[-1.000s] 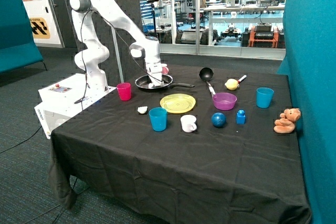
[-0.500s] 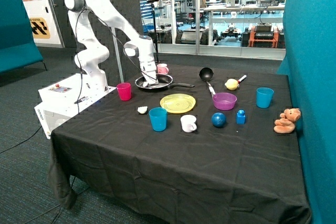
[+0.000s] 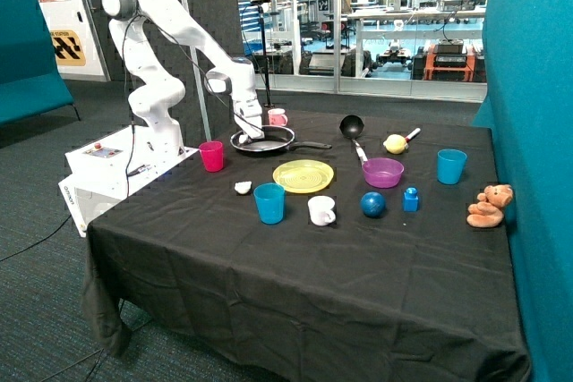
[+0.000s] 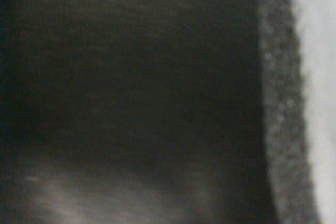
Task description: Clean the pan
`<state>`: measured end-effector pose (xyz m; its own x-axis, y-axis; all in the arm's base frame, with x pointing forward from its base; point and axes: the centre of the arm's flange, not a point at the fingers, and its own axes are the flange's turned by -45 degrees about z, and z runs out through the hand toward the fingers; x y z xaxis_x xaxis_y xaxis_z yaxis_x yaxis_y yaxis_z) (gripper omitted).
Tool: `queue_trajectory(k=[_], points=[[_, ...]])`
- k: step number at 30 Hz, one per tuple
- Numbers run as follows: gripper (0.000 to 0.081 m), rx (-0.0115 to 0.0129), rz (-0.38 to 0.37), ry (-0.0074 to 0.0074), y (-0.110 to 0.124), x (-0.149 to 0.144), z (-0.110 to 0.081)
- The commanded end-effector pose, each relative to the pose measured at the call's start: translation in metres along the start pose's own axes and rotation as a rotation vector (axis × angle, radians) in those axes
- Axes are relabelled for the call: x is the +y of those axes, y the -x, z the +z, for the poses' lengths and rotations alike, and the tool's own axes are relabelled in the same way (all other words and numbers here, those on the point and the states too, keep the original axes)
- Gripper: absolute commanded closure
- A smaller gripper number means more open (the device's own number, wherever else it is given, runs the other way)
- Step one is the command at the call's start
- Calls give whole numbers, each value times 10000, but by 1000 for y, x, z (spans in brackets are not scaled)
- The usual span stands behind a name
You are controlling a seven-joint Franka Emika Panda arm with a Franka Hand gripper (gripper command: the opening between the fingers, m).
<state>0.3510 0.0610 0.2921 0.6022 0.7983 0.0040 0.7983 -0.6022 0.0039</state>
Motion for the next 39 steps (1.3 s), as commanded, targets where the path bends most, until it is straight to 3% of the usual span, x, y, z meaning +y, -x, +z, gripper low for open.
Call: queue_trajectory(k=[1,8,20,26,28,31,39], points=[[804,-39,-498,-40,-10,-29,-3],[808,-39,-675,-40,-36,-40,-2],[808,-39,-576,-40,-66,-32,-4],[808,-39,-357,-39,-76,-20,-4],[758,-40,-310,-39,-79,-16,-5],[802,-40,-215,-39,-81,-9,-5],[808,-40,73,-38,-82,12,-5]])
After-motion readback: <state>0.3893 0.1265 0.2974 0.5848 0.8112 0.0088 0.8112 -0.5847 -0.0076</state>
